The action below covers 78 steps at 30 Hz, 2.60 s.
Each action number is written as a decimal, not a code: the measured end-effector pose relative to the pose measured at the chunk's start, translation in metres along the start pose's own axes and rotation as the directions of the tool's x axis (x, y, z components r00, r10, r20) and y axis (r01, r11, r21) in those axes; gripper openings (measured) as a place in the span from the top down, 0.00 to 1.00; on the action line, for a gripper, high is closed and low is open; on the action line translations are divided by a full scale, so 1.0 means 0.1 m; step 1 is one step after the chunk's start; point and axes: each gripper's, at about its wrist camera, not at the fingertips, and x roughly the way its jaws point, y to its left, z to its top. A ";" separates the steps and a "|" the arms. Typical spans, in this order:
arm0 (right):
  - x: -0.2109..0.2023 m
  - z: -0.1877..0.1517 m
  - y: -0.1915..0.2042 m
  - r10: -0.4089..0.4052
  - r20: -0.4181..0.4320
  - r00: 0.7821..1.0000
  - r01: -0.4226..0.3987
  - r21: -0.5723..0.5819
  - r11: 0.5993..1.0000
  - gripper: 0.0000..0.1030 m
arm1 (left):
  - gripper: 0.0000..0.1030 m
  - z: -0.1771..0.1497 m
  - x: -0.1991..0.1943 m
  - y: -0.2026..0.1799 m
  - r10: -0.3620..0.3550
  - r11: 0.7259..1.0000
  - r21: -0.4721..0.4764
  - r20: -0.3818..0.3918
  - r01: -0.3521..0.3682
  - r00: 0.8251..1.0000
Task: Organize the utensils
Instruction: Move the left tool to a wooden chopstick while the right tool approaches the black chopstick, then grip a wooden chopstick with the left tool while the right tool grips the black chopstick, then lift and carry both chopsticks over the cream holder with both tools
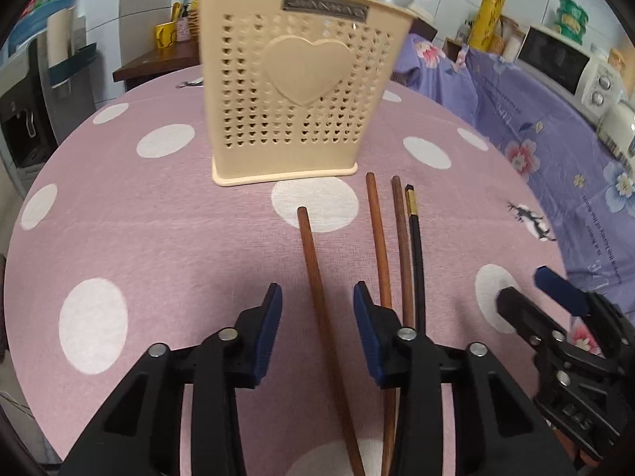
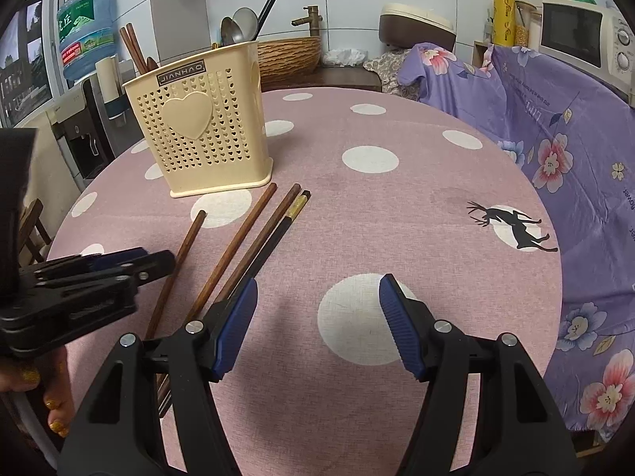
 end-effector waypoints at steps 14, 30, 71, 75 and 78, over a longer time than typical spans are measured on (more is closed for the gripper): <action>0.40 0.29 0.13 0.064 -0.092 0.994 -0.060 0.049 0.997 0.43 | 0.91 0.10 0.15 0.18 0.082 0.996 -0.014 -0.016 -0.083 0.996; 0.99 0.53 0.29 -0.072 -0.198 0.978 0.082 0.043 0.996 0.70 | 0.91 0.10 0.14 0.20 0.055 0.998 -0.014 -0.006 -0.055 0.998; 0.51 0.87 0.17 0.094 -0.027 0.995 -0.090 0.121 0.989 0.92 | 0.93 0.38 -0.24 0.27 0.035 0.993 -0.118 0.108 -0.022 0.994; 0.16 0.97 0.17 0.144 0.050 0.988 -0.148 0.105 0.983 0.92 | 0.93 0.46 -0.44 0.26 0.020 0.993 -0.121 0.163 0.000 0.986; -0.15 1.02 0.17 0.185 0.113 0.976 -0.195 0.086 0.977 0.92 | 0.93 0.53 -0.65 0.26 0.013 0.993 -0.118 0.219 0.014 0.976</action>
